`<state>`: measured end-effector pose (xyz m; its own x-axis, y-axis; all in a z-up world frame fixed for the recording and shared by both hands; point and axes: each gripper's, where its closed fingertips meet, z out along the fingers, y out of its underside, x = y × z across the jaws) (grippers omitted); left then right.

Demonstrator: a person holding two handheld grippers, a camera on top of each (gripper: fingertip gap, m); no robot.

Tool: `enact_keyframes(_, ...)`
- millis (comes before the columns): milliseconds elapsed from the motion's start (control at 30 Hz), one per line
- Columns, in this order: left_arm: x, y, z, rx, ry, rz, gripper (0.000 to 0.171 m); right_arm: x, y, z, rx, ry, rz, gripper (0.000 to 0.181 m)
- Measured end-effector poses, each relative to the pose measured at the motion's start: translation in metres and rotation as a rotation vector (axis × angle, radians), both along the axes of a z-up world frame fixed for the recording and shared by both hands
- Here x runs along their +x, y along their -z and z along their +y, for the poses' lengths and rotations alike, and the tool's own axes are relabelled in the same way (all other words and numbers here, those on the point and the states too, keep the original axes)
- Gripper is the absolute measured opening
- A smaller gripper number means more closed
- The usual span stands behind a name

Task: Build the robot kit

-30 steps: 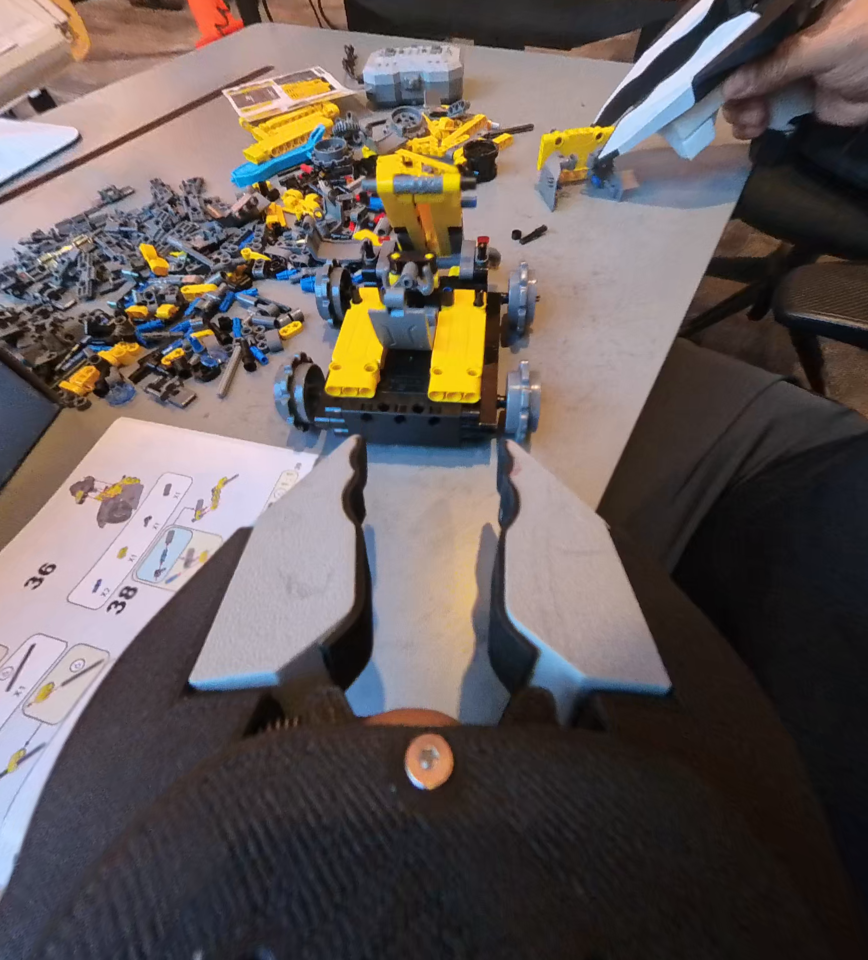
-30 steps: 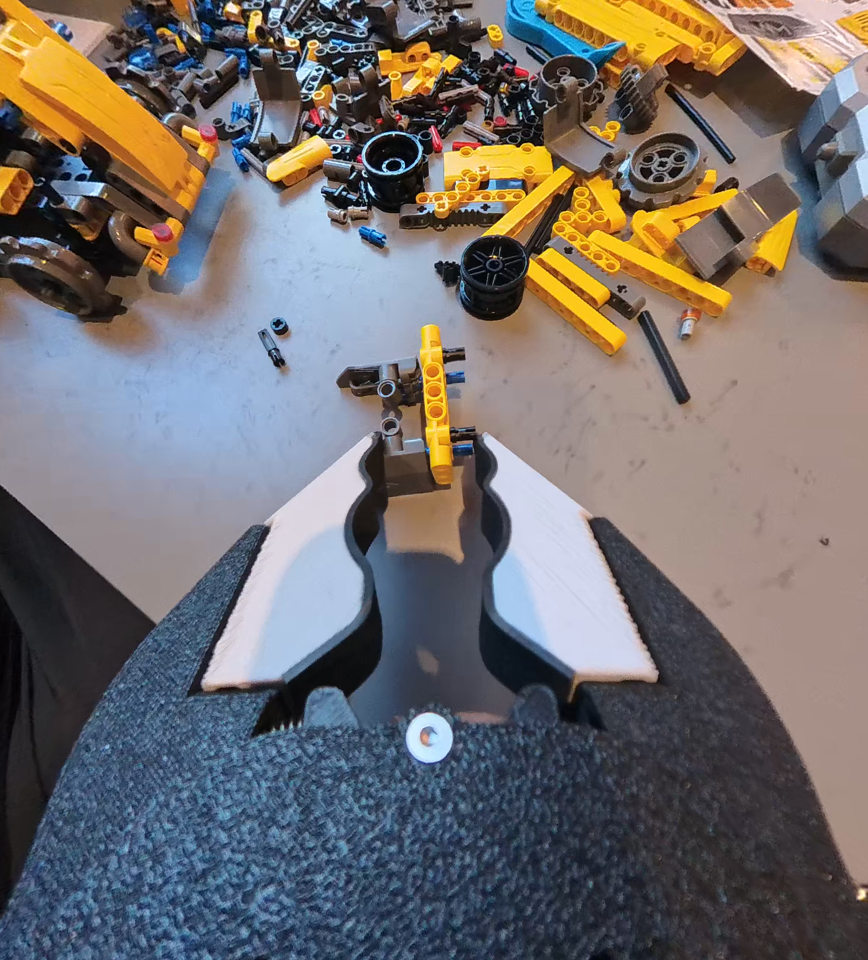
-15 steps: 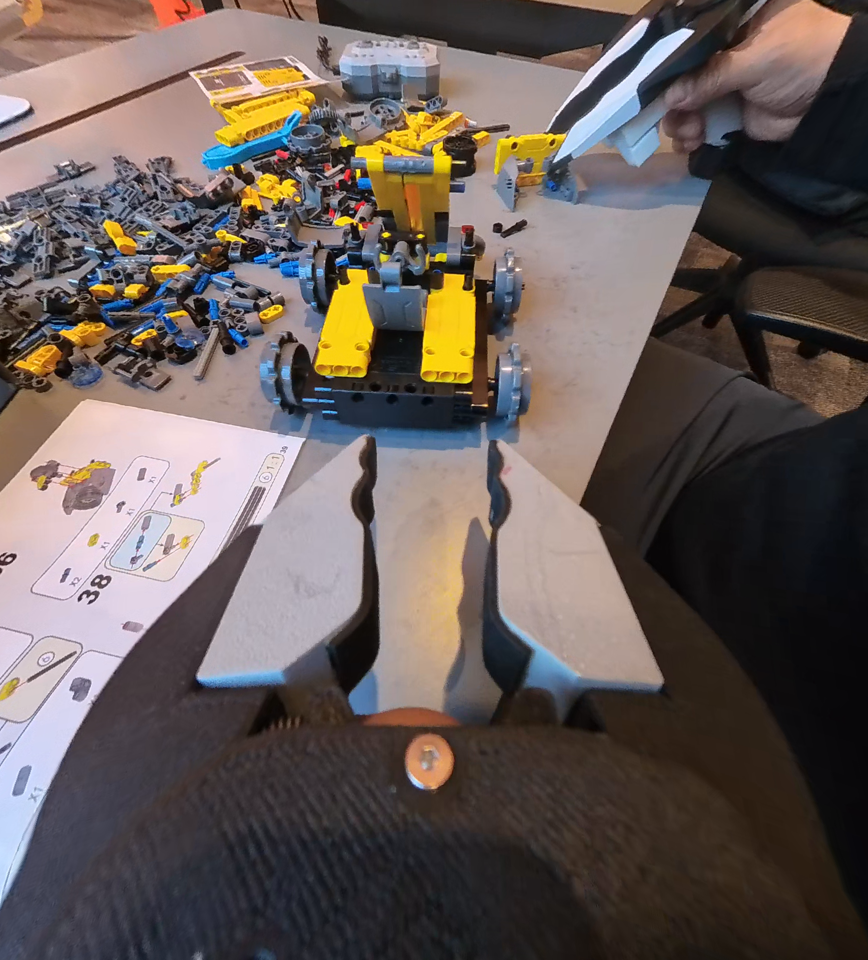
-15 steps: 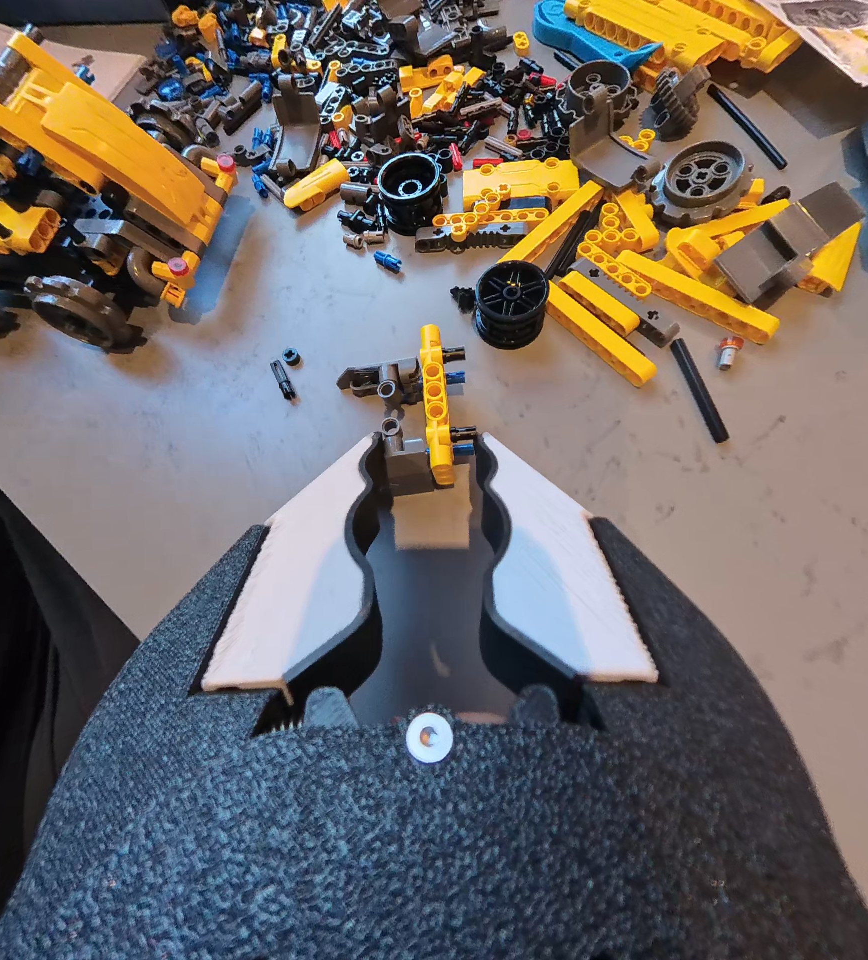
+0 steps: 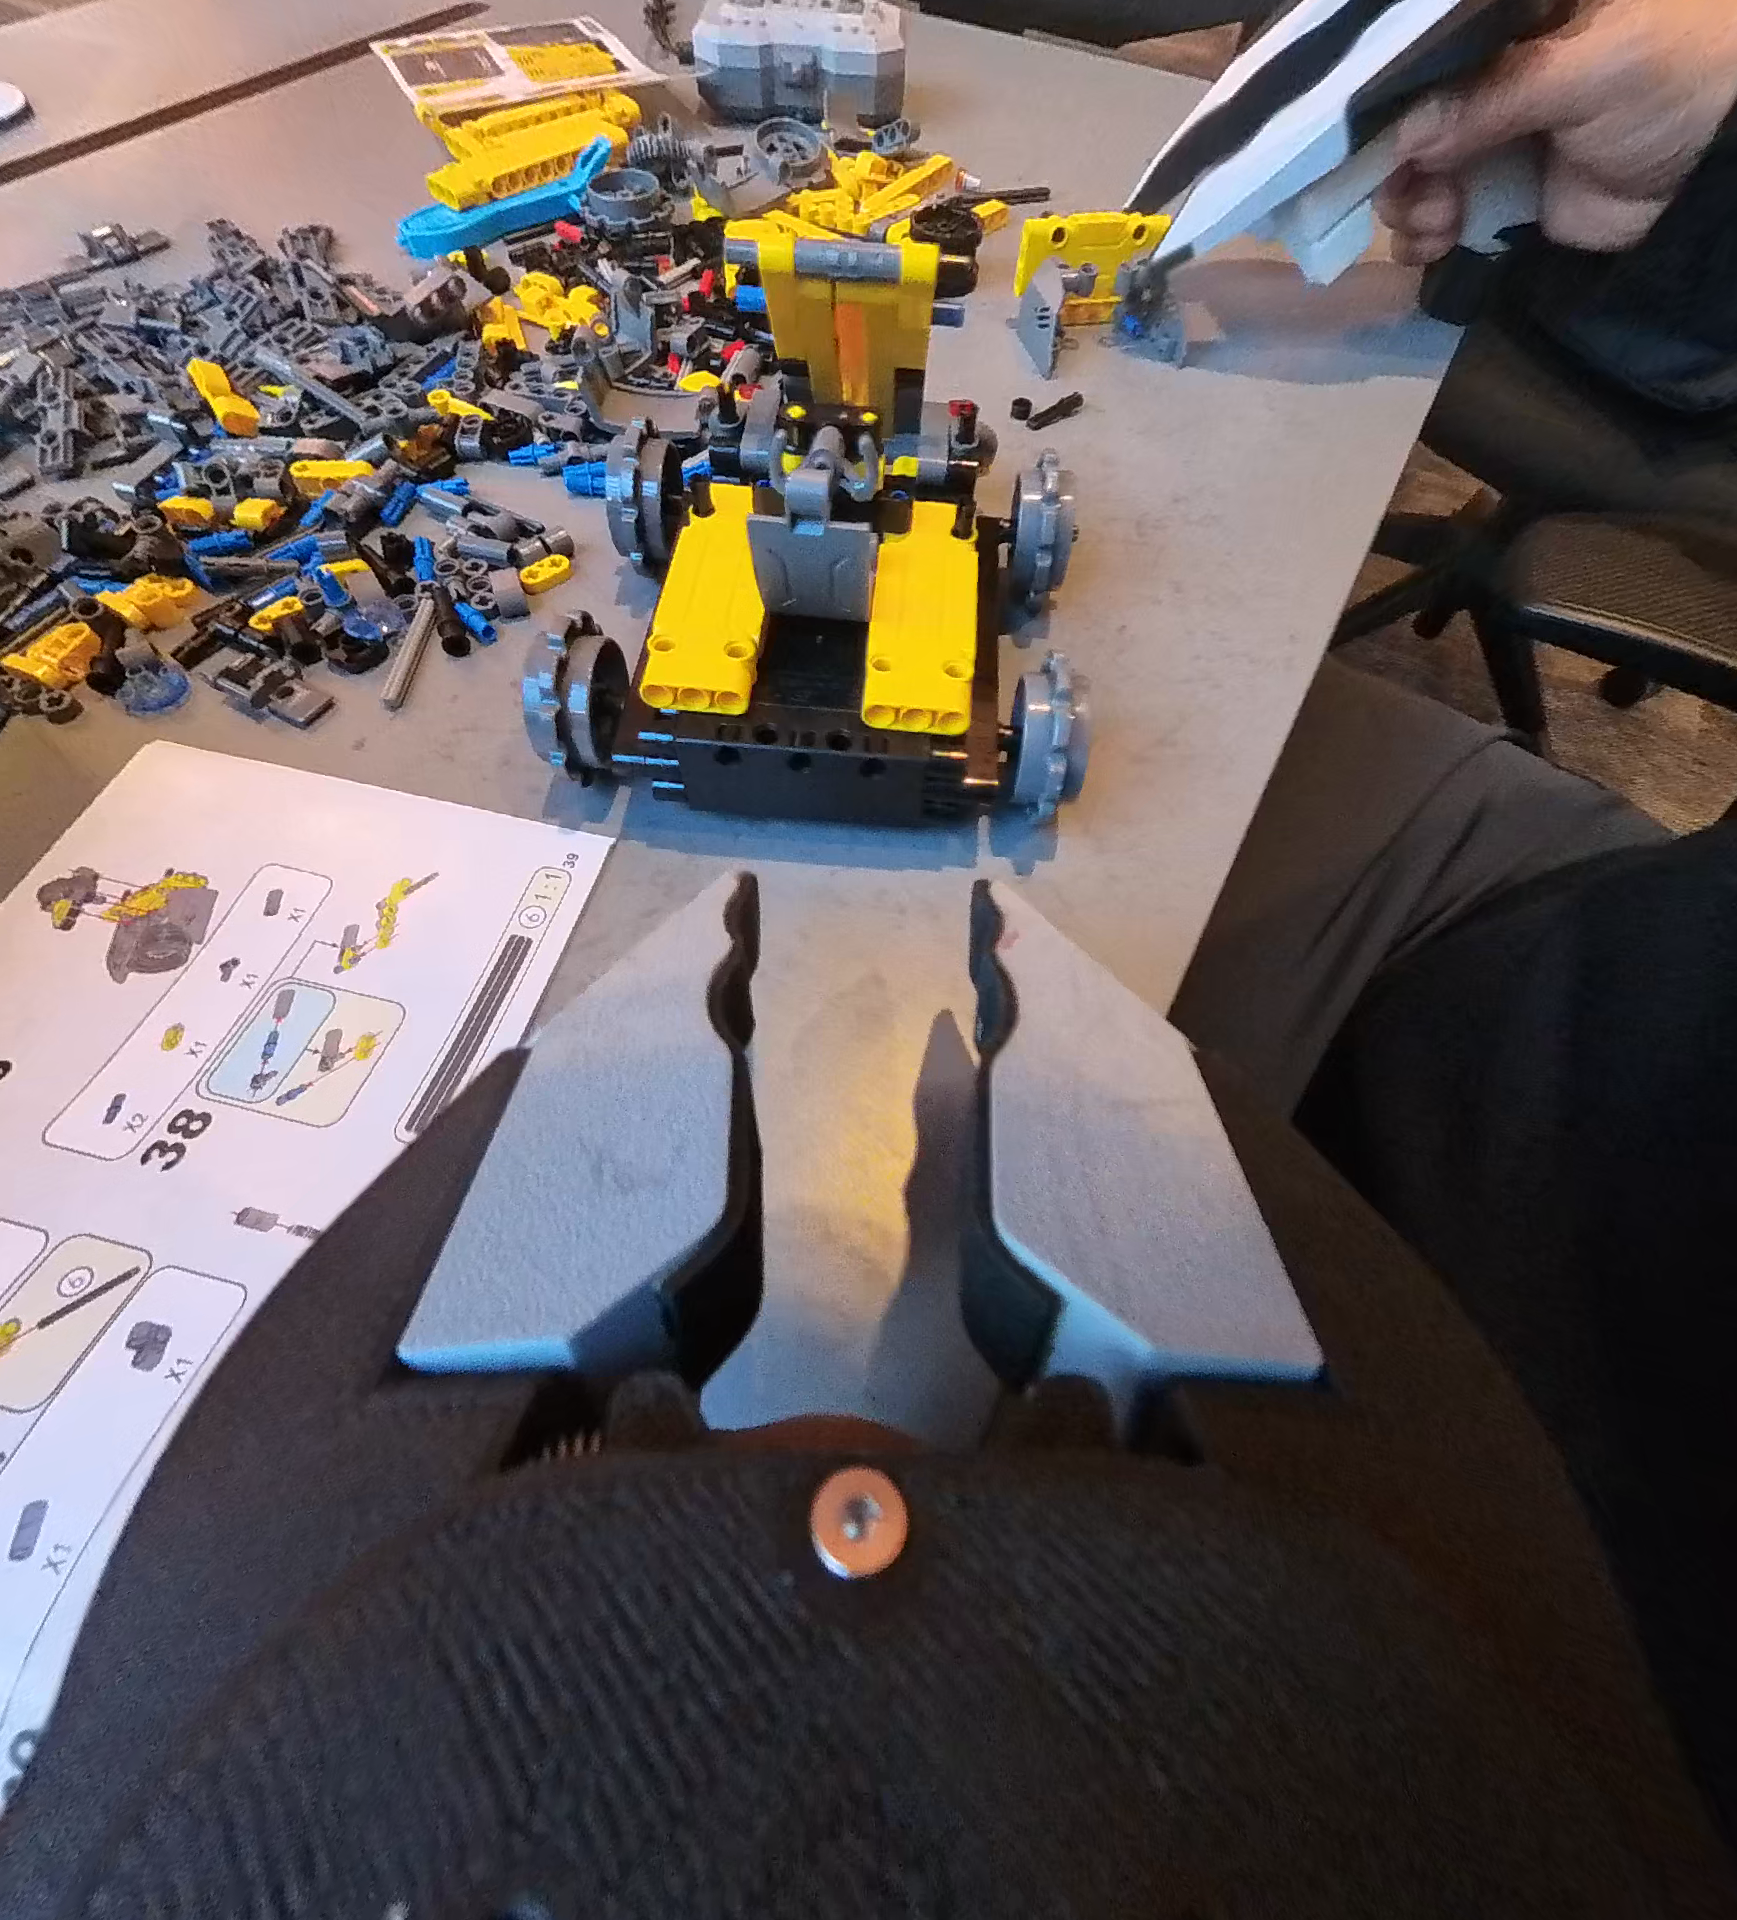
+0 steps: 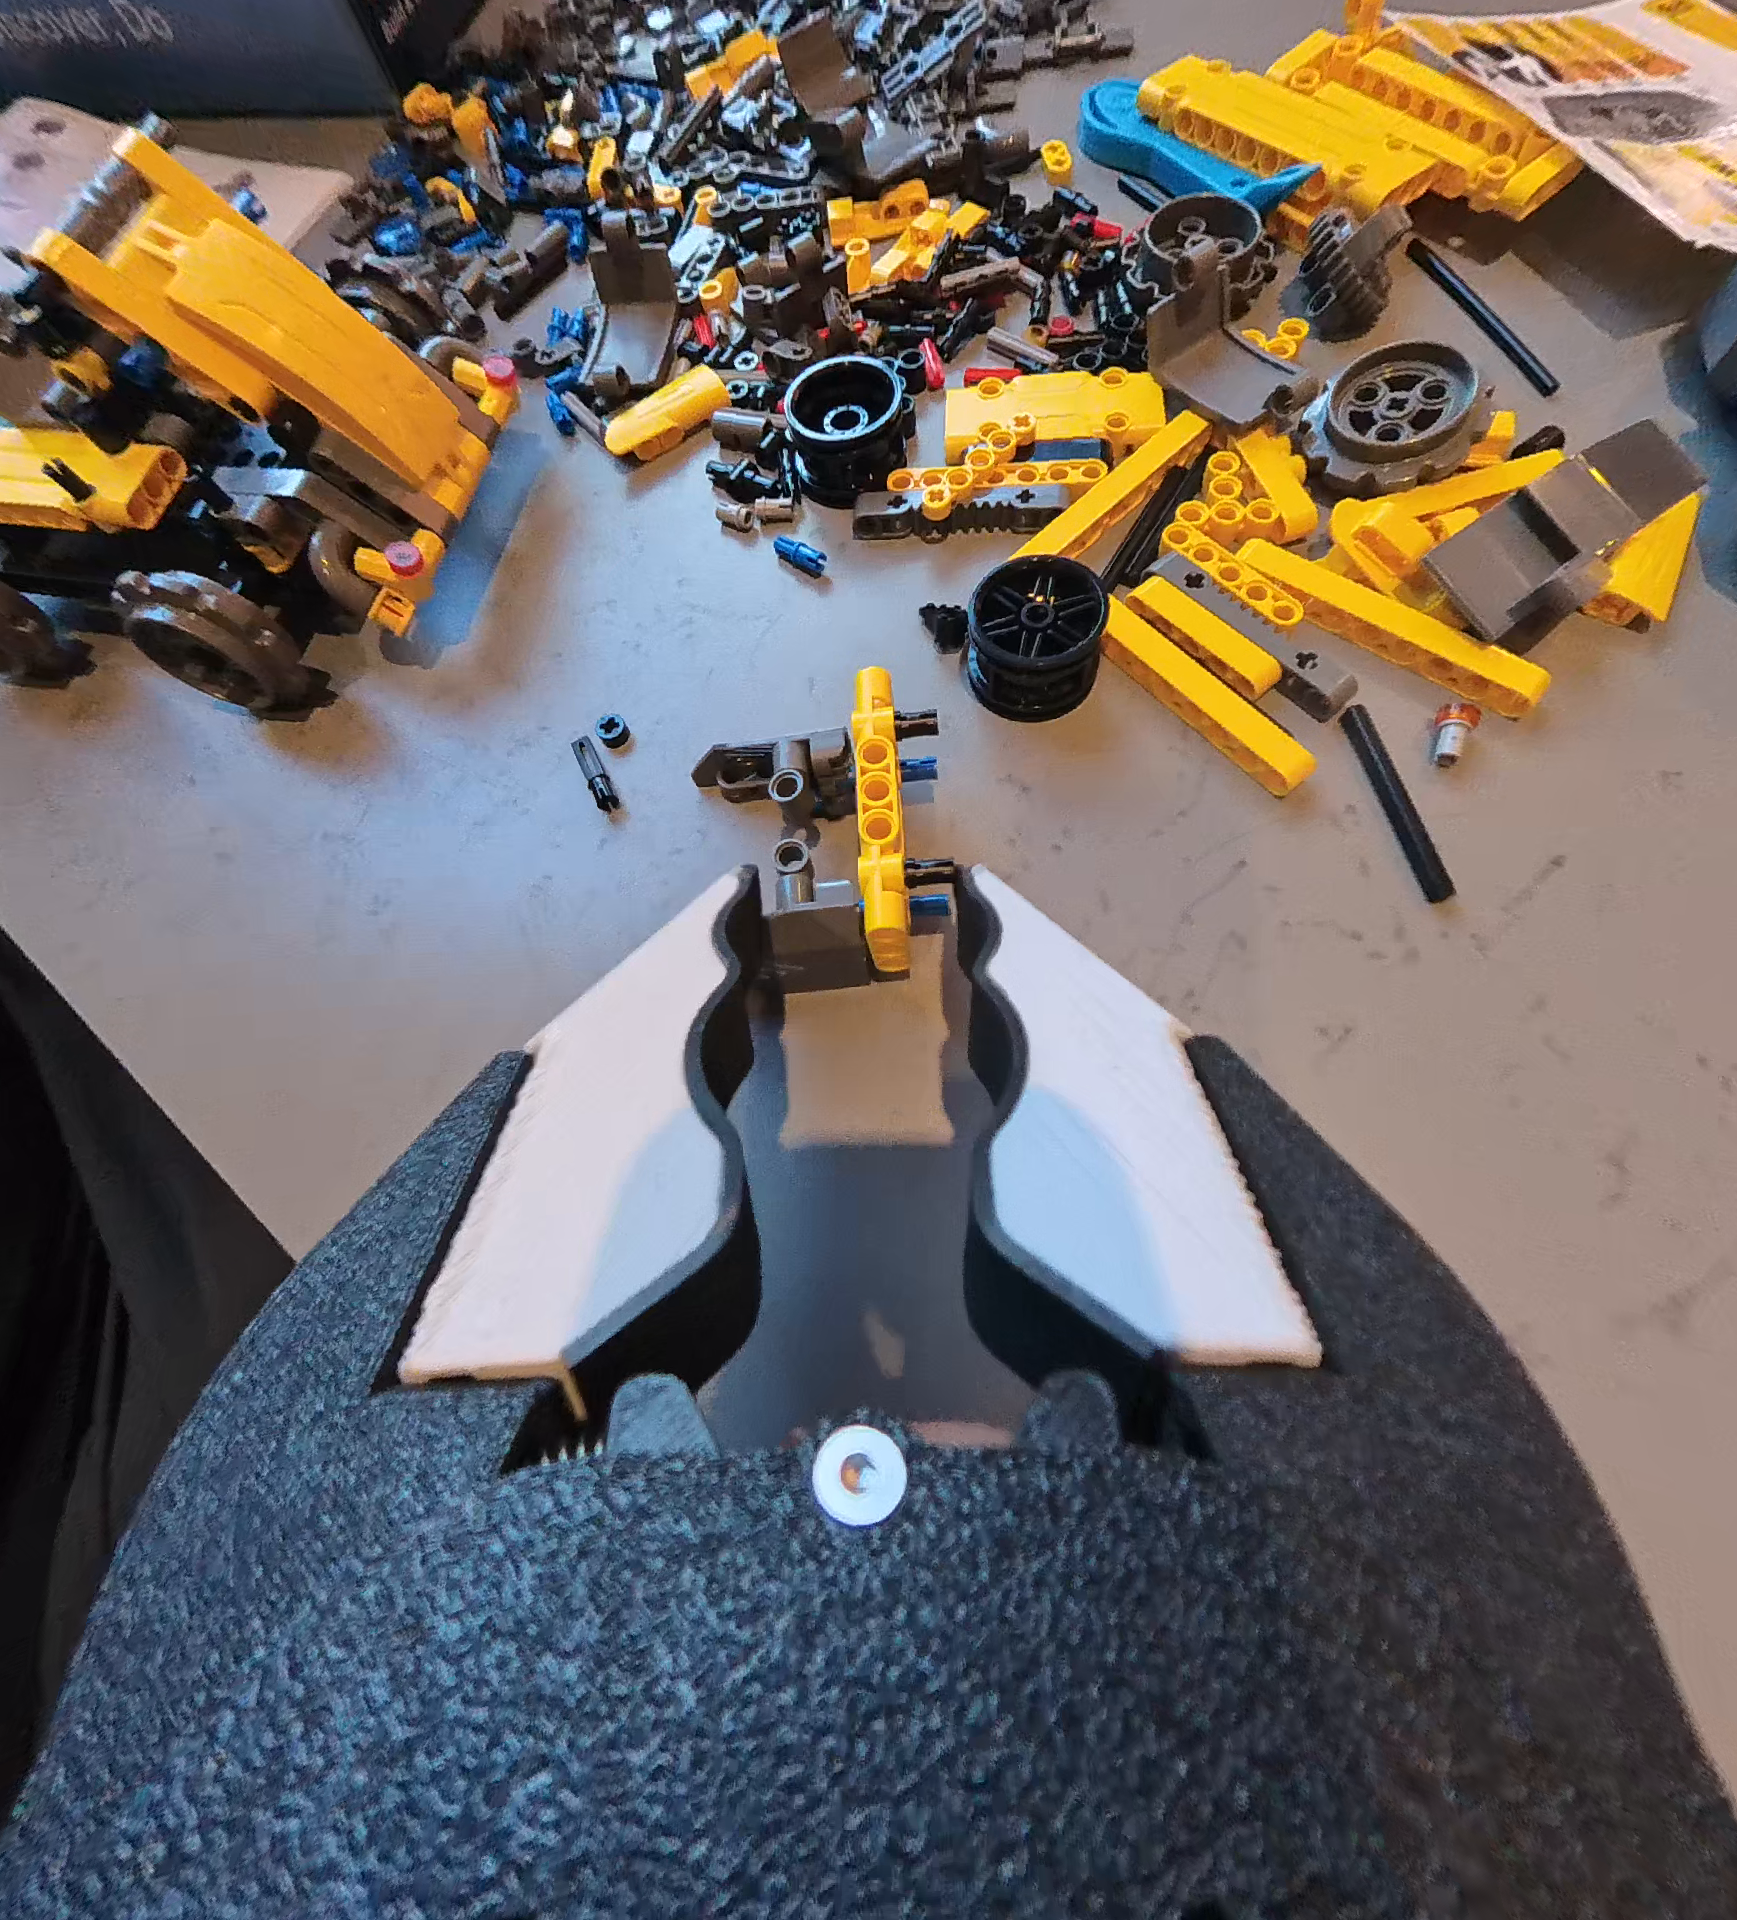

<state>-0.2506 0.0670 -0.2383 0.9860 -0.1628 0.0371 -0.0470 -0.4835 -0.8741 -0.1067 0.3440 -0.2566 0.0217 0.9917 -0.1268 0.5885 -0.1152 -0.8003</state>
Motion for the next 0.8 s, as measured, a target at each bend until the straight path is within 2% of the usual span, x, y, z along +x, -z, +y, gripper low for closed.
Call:
enact_keyframes(200,0.0,0.004,0.001,-0.021,-0.008,0.009,0.039,0.004,-0.002,0.005,0.0,0.01,0.012,0.036)
enact_keyframes(467,0.0,0.006,0.001,-0.03,-0.007,0.016,0.039,-0.001,-0.014,0.009,0.039,0.028,0.016,0.024)
enact_keyframes(700,0.002,0.005,0.0,-0.027,0.002,0.008,0.039,-0.016,-0.021,0.011,0.153,-0.012,-0.108,0.021)
enact_keyframes(800,0.002,0.005,0.0,-0.029,0.01,0.002,0.039,-0.024,-0.012,0.013,0.161,-0.034,-0.212,0.02)
